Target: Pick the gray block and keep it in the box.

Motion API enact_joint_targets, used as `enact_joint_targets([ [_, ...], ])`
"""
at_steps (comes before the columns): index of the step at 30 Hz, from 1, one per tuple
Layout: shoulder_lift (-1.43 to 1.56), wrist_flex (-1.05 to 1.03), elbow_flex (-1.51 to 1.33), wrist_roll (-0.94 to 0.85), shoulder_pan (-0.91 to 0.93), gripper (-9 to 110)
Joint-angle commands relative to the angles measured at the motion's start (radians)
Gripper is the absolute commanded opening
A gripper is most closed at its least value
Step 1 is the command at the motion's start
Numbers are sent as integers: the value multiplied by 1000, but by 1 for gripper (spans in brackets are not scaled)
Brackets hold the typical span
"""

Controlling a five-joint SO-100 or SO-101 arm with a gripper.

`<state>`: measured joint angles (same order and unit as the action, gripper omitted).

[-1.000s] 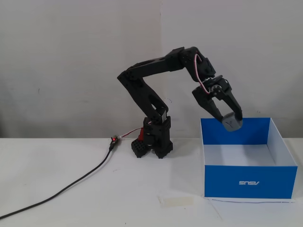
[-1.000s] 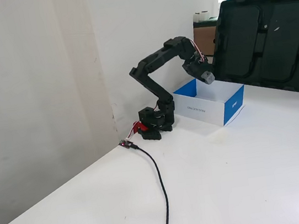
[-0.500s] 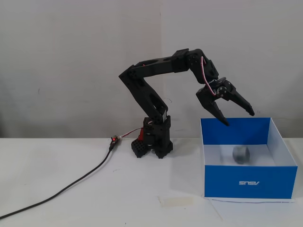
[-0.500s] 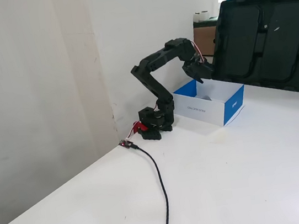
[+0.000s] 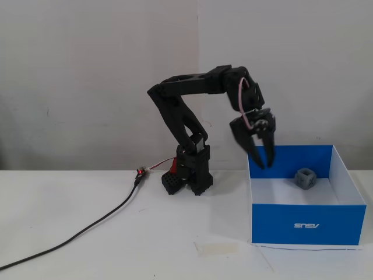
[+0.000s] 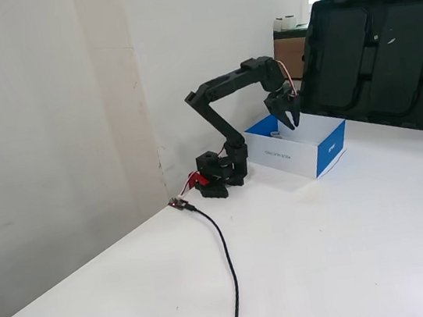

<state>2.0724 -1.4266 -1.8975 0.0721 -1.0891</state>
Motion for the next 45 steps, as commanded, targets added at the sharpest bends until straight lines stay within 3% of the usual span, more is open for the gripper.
enact_joint_targets([
  [1, 66, -26, 11, -67, 193, 0],
  [12, 164, 41, -137, -95, 718, 0],
  [25, 377, 241, -483, -83, 1025, 0],
  [45, 1037, 391, -933, 32, 1078, 0],
])
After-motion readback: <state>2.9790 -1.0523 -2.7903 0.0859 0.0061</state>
